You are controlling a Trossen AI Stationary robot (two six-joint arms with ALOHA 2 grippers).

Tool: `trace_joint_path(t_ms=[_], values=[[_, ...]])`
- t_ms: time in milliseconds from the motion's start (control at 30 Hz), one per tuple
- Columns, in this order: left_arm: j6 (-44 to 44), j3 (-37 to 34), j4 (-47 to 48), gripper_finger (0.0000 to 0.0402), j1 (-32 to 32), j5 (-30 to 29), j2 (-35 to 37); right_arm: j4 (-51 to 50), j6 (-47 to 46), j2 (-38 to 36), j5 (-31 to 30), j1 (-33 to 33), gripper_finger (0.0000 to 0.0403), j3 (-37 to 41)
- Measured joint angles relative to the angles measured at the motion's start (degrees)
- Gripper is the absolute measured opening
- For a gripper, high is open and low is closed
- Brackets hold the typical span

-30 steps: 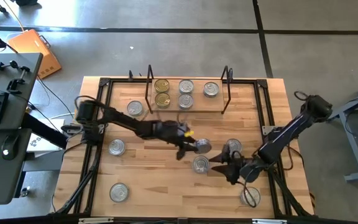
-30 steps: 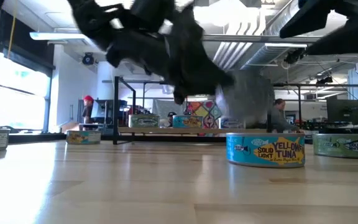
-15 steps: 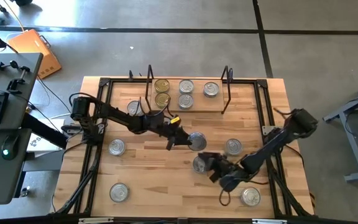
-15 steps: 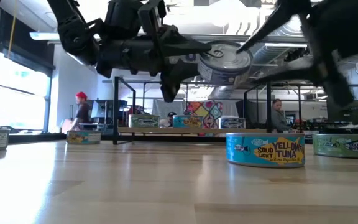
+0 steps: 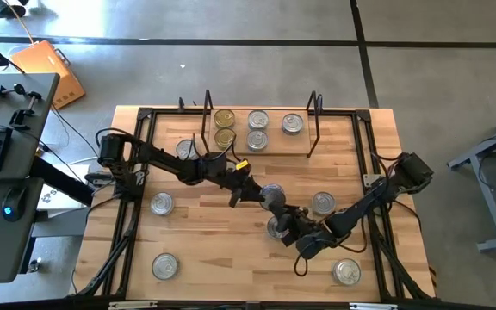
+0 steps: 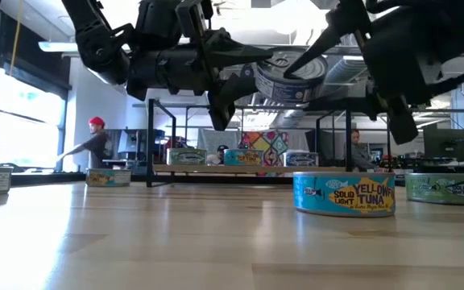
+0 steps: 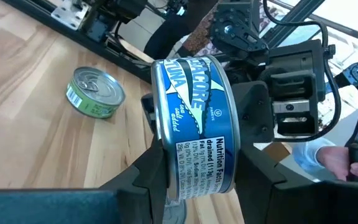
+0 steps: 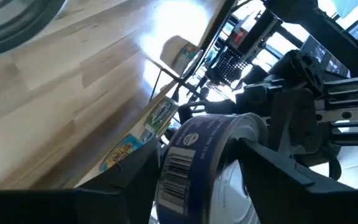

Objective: Stack canned seafood by type on shelf
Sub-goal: Put the blue tuna can aligned with the other blue tuna can on the shelf

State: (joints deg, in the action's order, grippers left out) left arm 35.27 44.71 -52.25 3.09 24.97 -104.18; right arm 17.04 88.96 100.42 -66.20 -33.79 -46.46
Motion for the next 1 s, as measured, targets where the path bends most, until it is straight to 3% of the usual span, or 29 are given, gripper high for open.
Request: trace_joint_path(t_ms=[333, 700, 833, 1000], values=[[2.1, 0.1, 2.4, 0.0121, 0.0, 0.6, 0.3, 4.1, -0.5, 0.1, 0.7, 0.6, 0.0205, 0.2], [3.7, 0.1, 4.8, 0.0154, 0.1, 0.6, 0.2, 4.3, -4.3, 0.1, -2.3, 0.6, 0.0142, 0.2], [2.9, 0.0, 5.1, 0.0123, 0.1, 0.6, 0.0, 4.7, -11.1, 0.1, -3.1, 0.9, 0.0160, 0.2], [2.1, 0.1, 5.0, 0.0123, 0.5, -0.1, -0.1, 5.1, -22.2, 0.0, -2.3, 0.0, 0.0206, -0.1]])
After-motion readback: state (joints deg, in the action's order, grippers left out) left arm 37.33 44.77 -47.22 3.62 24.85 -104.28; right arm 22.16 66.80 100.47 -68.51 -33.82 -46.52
